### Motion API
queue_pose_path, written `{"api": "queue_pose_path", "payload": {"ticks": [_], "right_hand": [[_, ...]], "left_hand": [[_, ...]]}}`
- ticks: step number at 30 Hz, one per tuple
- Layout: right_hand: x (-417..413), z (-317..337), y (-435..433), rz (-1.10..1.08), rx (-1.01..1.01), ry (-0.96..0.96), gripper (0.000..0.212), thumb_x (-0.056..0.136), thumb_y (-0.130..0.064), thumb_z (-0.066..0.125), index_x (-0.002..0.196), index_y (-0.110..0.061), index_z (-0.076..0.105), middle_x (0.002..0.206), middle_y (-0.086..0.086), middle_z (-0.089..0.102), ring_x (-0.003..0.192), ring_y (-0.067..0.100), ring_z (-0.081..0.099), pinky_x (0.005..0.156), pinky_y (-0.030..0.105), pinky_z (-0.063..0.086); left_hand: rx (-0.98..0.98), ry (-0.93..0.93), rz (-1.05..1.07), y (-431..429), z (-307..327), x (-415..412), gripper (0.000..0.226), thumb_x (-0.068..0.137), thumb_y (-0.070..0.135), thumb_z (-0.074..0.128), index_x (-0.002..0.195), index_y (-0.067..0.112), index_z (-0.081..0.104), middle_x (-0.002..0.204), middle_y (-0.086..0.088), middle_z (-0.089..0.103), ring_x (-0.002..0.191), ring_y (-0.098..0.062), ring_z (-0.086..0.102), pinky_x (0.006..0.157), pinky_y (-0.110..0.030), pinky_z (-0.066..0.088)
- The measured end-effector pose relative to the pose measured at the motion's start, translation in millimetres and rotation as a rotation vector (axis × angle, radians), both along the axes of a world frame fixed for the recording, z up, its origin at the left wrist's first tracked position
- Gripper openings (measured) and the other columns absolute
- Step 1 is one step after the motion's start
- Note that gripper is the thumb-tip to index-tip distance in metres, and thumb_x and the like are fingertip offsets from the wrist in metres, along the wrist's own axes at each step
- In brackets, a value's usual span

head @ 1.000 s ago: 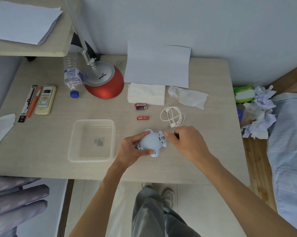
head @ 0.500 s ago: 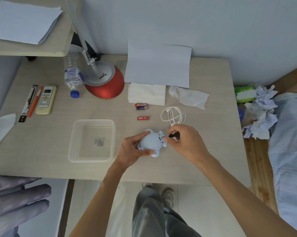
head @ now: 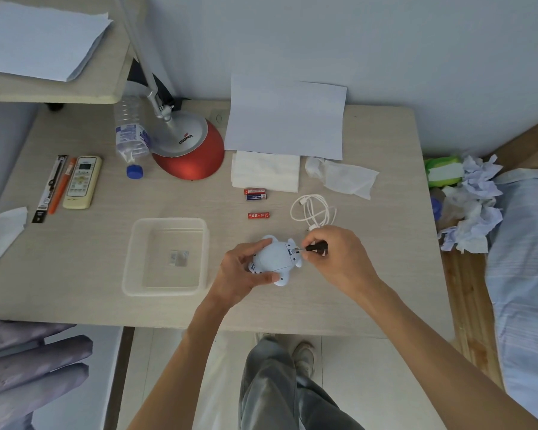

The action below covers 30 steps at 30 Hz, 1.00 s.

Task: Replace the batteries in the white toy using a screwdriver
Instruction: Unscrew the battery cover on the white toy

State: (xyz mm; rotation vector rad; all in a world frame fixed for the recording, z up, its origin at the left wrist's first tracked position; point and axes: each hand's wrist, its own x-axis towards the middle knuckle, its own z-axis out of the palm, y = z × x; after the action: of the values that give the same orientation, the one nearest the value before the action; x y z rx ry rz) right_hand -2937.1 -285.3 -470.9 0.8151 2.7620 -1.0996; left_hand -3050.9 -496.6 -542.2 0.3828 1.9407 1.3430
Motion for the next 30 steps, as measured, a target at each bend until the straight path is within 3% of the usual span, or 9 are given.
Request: {"api": "queue_pose_path", "payload": {"ticks": [3, 5, 8, 10, 13, 16, 21, 26, 30], "right_hand": [[1.2, -2.0, 0.0, -0.011, -0.01, 0.017, 0.014, 0.087, -0.019, 0.085, 0.095, -0.03, 0.08, 0.093, -0.012, 0.075, 0.084, 0.012, 0.071, 0.08, 0.044, 0.061], [0.9, -3.3, -0.3, -0.031, -0.013, 0.01, 0.014, 0.089, -0.034, 0.086, 0.097, -0.025, 0.079, 0.093, -0.011, 0.076, 0.082, 0.012, 0.071, 0.077, 0.039, 0.06], [0.9, -4.8, -1.2, -0.038, 0.048, -0.062, 0.04, 0.096, -0.056, 0.073, 0.085, -0.018, 0.073, 0.073, -0.009, 0.069, 0.066, 0.011, 0.062, 0.063, 0.032, 0.048], [0.2, -4.8, -1.0, -0.03, 0.065, -0.071, 0.042, 0.1, -0.051, 0.07, 0.075, -0.016, 0.068, 0.063, -0.005, 0.063, 0.06, 0.02, 0.06, 0.06, 0.037, 0.049], [-1.6, -4.1, -1.6, 0.001, 0.061, -0.047, 0.025, 0.097, -0.036, 0.075, 0.079, -0.019, 0.07, 0.072, -0.004, 0.07, 0.069, 0.024, 0.066, 0.067, 0.043, 0.057], [-1.9, -1.1, -2.5, 0.043, 0.073, -0.01, 0.011, 0.093, -0.03, 0.078, 0.086, -0.026, 0.071, 0.084, -0.01, 0.073, 0.081, 0.018, 0.07, 0.072, 0.041, 0.058], [6.1, -1.6, 0.2, 0.065, 0.133, -0.026, 0.008, 0.093, -0.03, 0.08, 0.092, -0.028, 0.072, 0.089, -0.013, 0.07, 0.083, 0.013, 0.066, 0.071, 0.033, 0.051], [23.4, -0.7, 9.4, -0.068, 0.122, -0.026, 0.002, 0.094, -0.025, 0.08, 0.096, -0.024, 0.081, 0.091, -0.01, 0.078, 0.084, 0.018, 0.073, 0.078, 0.039, 0.059], [37.0, -9.7, 19.0, -0.219, 0.22, -0.021, 0.009, 0.097, -0.028, 0.077, 0.091, -0.023, 0.08, 0.078, -0.005, 0.078, 0.075, 0.027, 0.073, 0.072, 0.042, 0.06]], "left_hand": [[-0.006, 0.063, 0.0, -0.8, -2.4, 1.2, 0.079, 0.066, 0.015, 0.104, 0.138, 0.023, 0.073, 0.136, -0.001, 0.064, 0.118, 0.001, 0.063, 0.093, -0.018, 0.058], [-0.01, 0.098, 0.004, -0.5, -3.4, 1.3, 0.078, 0.066, 0.016, 0.104, 0.138, 0.021, 0.072, 0.135, 0.001, 0.063, 0.117, 0.006, 0.061, 0.092, -0.015, 0.056], [0.001, 0.101, 0.016, 0.5, -4.2, 0.9, 0.077, 0.067, 0.015, 0.104, 0.137, 0.02, 0.072, 0.132, 0.001, 0.064, 0.116, 0.007, 0.062, 0.09, -0.013, 0.056], [0.005, 0.1, 0.02, 1.0, -5.6, 0.5, 0.076, 0.066, 0.015, 0.104, 0.136, 0.022, 0.073, 0.132, 0.0, 0.065, 0.117, 0.003, 0.064, 0.091, -0.015, 0.056], [0.007, 0.122, 0.0, 1.2, -8.2, -0.2, 0.076, 0.067, 0.015, 0.104, 0.136, 0.021, 0.074, 0.133, -0.001, 0.065, 0.116, 0.002, 0.063, 0.092, -0.015, 0.056], [0.015, 0.104, 0.005, 1.0, -10.0, -1.6, 0.076, 0.067, 0.014, 0.104, 0.136, 0.021, 0.074, 0.133, -0.002, 0.065, 0.116, 0.002, 0.063, 0.094, -0.016, 0.056], [0.018, 0.112, -0.002, -0.5, -11.9, -2.5, 0.077, 0.065, 0.017, 0.104, 0.136, 0.022, 0.075, 0.133, -0.002, 0.067, 0.117, -0.002, 0.064, 0.096, -0.022, 0.058], [0.017, 0.085, 0.003, -1.3, -14.0, -3.5, 0.078, 0.064, 0.016, 0.105, 0.135, 0.023, 0.076, 0.133, -0.002, 0.067, 0.118, -0.006, 0.066, 0.098, -0.027, 0.059], [0.02, 0.081, 0.004, -2.3, -15.4, -2.9, 0.077, 0.064, 0.017, 0.105, 0.135, 0.024, 0.076, 0.133, -0.002, 0.068, 0.119, -0.009, 0.066, 0.098, -0.029, 0.059]]}}
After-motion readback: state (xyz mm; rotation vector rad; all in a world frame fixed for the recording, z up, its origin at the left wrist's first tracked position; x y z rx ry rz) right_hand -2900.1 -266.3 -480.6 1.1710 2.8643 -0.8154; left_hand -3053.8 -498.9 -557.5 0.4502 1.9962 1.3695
